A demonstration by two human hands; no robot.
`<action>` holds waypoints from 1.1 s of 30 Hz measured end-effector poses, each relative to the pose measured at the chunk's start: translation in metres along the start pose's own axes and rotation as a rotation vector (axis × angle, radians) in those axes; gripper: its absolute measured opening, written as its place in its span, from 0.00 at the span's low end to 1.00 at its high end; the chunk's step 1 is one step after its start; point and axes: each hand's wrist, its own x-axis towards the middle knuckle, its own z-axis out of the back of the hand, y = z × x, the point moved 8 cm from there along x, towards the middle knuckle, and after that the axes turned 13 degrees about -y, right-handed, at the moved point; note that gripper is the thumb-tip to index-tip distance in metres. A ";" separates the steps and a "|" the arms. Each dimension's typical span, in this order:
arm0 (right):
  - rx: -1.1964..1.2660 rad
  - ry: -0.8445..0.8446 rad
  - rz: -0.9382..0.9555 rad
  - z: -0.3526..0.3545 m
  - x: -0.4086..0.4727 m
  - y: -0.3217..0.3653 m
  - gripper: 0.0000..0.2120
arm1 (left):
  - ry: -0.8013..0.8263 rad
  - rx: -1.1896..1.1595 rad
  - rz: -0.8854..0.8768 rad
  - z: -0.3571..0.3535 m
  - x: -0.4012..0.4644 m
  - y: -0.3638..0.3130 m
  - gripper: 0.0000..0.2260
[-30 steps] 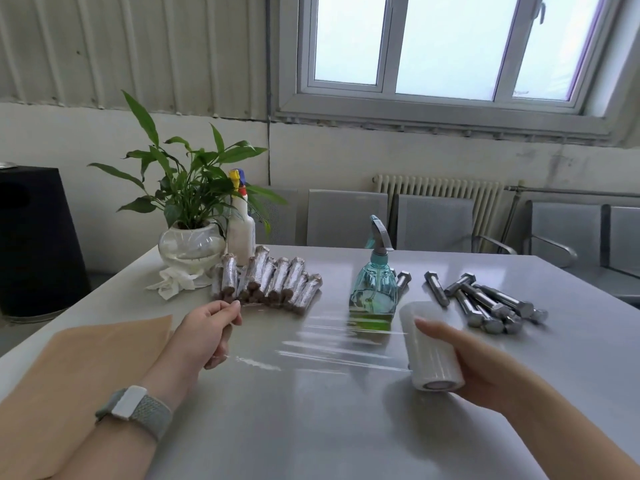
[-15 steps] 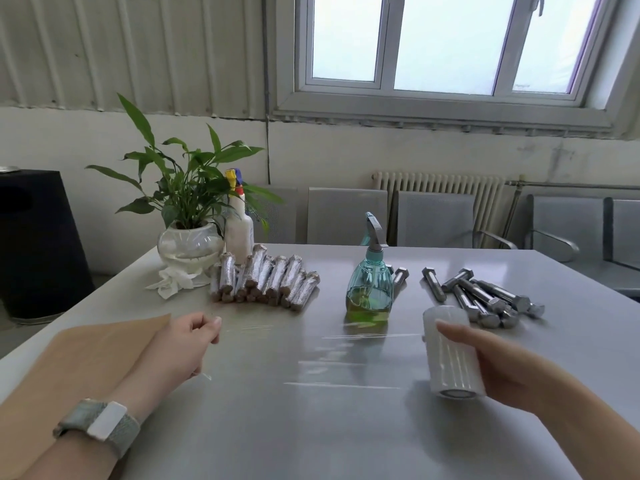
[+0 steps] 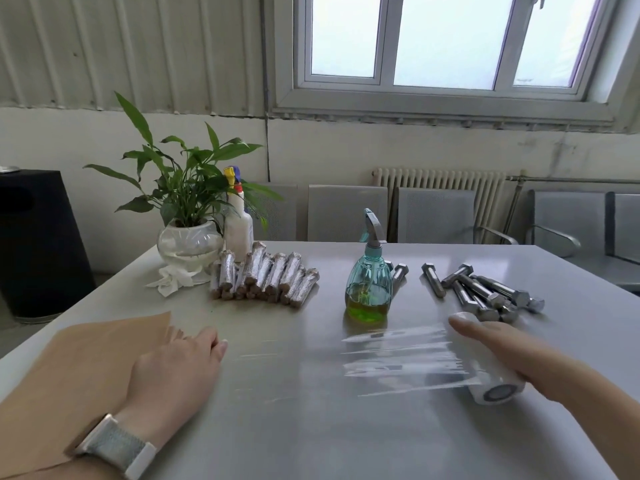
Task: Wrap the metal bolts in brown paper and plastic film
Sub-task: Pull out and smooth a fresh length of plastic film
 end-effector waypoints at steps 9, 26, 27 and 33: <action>-0.453 -0.055 0.217 0.010 0.025 -0.006 0.31 | -0.082 -0.045 -0.160 -0.007 -0.012 -0.016 0.12; -0.776 -0.125 0.253 0.015 0.052 -0.009 0.33 | -0.004 -0.250 -0.166 -0.012 -0.008 -0.023 0.04; -0.772 -0.127 0.250 0.015 0.053 -0.009 0.33 | -0.013 -0.244 -0.172 -0.012 -0.008 -0.023 0.04; -0.789 -0.141 0.251 0.018 0.058 -0.009 0.32 | 0.001 -0.272 -0.157 -0.016 -0.007 -0.020 0.04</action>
